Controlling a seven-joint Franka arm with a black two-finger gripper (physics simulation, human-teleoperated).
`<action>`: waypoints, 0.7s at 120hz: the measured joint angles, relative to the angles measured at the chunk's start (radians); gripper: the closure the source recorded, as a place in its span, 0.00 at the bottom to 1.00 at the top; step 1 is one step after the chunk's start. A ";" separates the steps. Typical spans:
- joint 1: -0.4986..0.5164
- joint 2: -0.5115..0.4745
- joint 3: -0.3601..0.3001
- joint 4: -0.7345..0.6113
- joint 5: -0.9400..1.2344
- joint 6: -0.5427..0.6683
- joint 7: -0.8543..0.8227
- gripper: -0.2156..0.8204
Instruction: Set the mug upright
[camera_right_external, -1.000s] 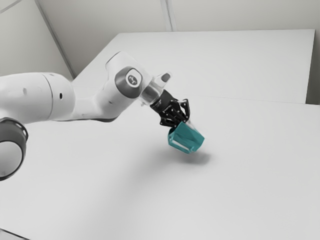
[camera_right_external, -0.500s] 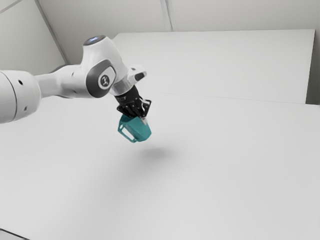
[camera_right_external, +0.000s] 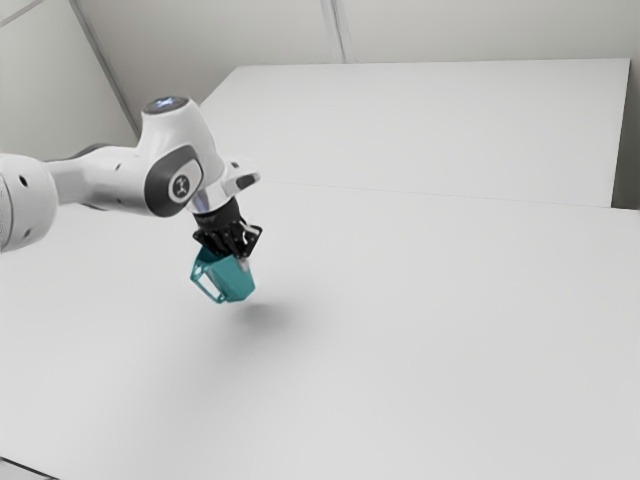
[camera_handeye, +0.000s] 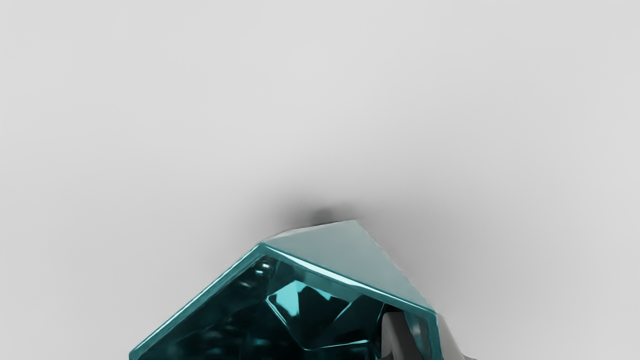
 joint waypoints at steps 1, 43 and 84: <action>0.000 0.002 0.000 0.000 0.000 0.001 0.000 0.96; -0.029 0.080 0.001 -0.001 0.003 0.043 0.000 0.96; -0.024 0.103 0.001 -0.001 -0.004 0.067 0.006 0.69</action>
